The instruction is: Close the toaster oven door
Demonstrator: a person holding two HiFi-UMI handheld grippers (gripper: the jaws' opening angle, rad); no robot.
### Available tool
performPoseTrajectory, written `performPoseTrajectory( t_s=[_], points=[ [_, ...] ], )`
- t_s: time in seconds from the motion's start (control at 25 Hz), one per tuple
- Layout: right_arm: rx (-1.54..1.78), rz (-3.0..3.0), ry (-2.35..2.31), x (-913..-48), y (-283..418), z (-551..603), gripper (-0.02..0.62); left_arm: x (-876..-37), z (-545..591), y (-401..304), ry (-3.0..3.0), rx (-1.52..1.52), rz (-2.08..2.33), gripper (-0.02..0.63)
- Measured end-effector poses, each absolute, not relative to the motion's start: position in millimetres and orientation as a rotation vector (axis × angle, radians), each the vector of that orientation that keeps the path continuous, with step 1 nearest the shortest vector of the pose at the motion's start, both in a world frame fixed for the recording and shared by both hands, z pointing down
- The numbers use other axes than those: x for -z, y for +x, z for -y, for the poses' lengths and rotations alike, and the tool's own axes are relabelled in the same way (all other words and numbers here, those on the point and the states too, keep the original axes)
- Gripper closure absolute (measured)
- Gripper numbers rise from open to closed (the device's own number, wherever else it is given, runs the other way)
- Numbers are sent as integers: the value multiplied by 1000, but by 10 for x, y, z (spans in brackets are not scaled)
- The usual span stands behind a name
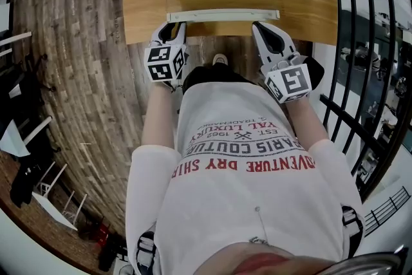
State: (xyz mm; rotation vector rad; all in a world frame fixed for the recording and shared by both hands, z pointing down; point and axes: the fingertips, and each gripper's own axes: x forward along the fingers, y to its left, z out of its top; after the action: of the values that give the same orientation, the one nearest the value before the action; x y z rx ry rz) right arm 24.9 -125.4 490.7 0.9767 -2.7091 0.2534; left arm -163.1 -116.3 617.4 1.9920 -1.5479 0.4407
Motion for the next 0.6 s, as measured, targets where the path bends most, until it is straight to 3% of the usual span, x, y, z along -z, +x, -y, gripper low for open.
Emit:
performPoseTrajectory(
  t_s=[0.6],
  points=[
    [-221, 2729, 1001, -4780, 258, 1287, 609, -6059, 1168, -1633, 1956, -500, 1563, 509]
  ],
)
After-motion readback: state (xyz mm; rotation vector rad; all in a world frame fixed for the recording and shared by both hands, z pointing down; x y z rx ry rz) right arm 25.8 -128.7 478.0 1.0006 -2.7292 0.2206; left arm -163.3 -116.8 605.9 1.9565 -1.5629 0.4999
